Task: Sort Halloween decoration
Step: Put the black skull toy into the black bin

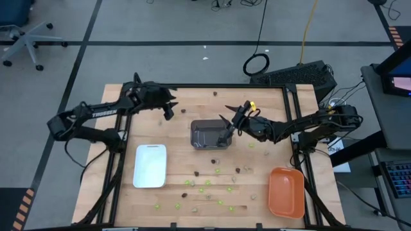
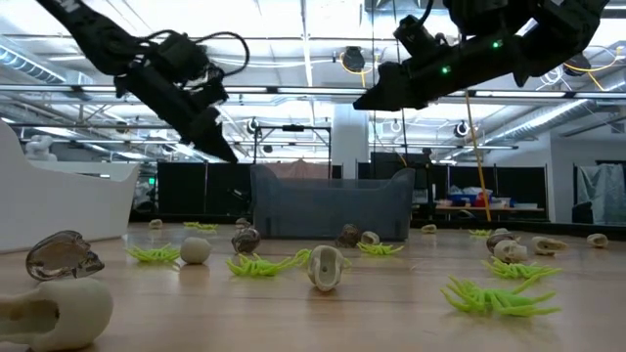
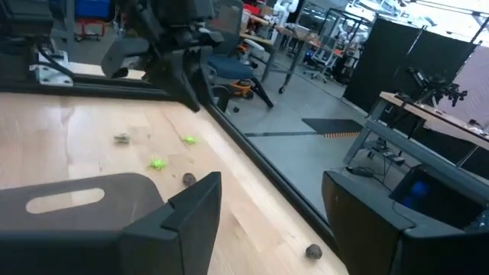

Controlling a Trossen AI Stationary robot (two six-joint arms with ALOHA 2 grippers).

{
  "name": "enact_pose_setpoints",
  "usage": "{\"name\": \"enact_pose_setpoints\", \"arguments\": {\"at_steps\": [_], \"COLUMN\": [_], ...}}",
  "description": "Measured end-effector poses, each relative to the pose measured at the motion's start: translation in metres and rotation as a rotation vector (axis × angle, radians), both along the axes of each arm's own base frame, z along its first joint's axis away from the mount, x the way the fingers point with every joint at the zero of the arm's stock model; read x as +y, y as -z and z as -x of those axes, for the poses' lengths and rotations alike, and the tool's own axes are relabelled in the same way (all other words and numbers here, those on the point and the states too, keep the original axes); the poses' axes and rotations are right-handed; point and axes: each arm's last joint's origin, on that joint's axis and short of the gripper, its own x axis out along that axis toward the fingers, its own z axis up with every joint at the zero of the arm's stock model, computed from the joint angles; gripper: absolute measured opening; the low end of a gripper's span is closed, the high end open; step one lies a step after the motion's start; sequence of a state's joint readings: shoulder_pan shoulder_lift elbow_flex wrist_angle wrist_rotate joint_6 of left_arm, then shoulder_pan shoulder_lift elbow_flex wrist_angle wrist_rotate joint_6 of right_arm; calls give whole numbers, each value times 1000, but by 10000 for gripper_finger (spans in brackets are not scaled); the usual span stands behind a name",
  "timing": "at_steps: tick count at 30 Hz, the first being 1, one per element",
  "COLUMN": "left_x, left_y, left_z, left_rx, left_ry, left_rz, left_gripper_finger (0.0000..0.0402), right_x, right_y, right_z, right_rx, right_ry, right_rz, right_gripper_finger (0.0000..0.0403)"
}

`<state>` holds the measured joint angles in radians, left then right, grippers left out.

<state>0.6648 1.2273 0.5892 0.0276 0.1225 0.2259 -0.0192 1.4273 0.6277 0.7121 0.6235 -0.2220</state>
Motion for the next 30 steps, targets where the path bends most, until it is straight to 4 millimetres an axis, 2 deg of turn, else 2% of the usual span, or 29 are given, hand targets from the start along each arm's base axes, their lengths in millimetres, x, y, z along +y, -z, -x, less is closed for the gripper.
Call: {"name": "enact_pose_setpoints", "arguments": {"at_steps": [5, 13, 16, 24, 27, 30], "left_x": [-4, -2, 1, 7, 10, 11], "left_y": [8, 20, 29, 44, 52, 59], "left_z": [-2, -9, -12, -25, -28, -31], "left_rx": [50, 119, 167, 176, 182, 204], "left_ry": [-2, 36, 45, 86, 89, 95], "left_rz": [68, 28, 53, 17, 18, 30], "left_gripper_finger": [121, 126, 154, 267, 278, 272], "right_x": [1, 2, 3, 3, 4, 4], "right_y": [6, 7, 7, 7, 7, 7], "right_z": [1, 1, 0, 0, 0, 0], "right_rx": [62, 84, 87, 76, 73, 73], "right_ry": [-3, -13, -38, -61, -63, -63], "right_rz": [-9, 10, 12, -11, -17, -17], "right_gripper_finger": [214, 214, 214, 214, 214, 214]}}
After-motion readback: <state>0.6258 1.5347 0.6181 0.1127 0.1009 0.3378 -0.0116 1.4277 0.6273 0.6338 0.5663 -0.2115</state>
